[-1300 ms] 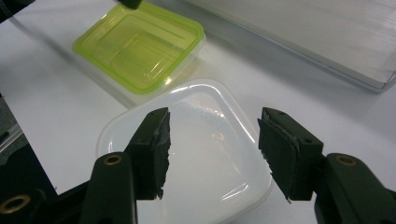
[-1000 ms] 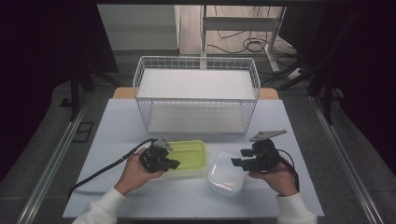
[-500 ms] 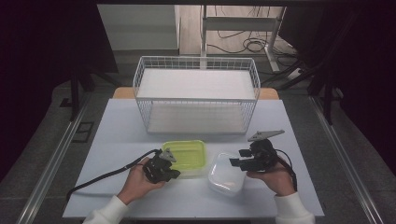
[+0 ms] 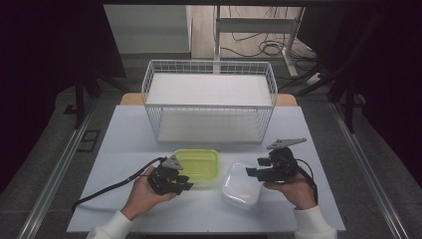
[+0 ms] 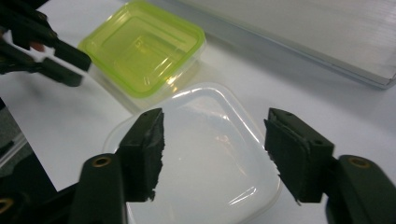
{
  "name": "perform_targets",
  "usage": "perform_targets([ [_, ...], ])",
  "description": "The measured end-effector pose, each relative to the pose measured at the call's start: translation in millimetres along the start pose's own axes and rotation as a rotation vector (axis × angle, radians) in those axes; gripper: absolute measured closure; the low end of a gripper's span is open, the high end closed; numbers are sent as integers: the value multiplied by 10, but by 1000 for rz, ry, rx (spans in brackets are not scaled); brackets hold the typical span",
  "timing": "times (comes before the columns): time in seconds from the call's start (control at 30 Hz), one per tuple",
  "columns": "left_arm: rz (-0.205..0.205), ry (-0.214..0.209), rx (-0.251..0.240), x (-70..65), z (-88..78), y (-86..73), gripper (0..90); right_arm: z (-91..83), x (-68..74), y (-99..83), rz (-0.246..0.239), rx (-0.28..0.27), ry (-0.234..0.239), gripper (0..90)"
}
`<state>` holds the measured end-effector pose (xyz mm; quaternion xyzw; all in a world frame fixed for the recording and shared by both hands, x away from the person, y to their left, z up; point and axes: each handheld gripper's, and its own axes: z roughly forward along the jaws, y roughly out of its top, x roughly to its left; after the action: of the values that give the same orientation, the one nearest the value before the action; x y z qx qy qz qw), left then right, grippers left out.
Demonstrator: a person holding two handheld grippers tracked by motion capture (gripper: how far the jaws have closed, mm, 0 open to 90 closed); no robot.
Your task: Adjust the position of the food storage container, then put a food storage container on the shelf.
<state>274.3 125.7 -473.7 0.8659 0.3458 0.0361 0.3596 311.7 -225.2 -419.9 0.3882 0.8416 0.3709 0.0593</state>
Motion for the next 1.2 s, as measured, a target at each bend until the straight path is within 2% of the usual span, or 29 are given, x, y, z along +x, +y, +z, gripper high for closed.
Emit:
perform_targets([
  [0.03,-26,17,-9,9,-63,9,458,-4,-1,5,5,-6,1,329],
  [0.07,-57,48,-41,34,-198,18,349,-12,-7,16,21,-17,6,281],
  [0.17,-115,90,-98,70,-385,23,263,-19,-1,31,40,-30,22,216],
  [0.2,-134,94,-118,91,-443,18,249,-20,6,35,39,-32,24,199],
  [0.23,-158,75,-133,127,-498,7,243,-20,13,37,35,-34,30,184],
  [0.27,-158,75,-133,127,-498,7,237,-20,13,37,35,-34,30,184],
  [0.3,-181,68,-152,167,-554,-15,237,-21,17,39,29,-37,34,172],
  [0.33,-208,118,-170,238,-650,-72,233,-31,26,36,24,-48,36,160],
  [0.43,-241,116,-187,308,-727,-124,227,-40,14,33,23,-55,36,159],
  [0.5,-264,138,-203,376,-802,-176,227,-46,-9,23,27,-62,40,170],
  [0.87,-264,132,-200,398,-785,-183,234,-54,11,22,18,-91,26,203],
  [1.2,-281,128,-189,431,-769,-141,224,-13,40,95,34,-79,42,196],
])
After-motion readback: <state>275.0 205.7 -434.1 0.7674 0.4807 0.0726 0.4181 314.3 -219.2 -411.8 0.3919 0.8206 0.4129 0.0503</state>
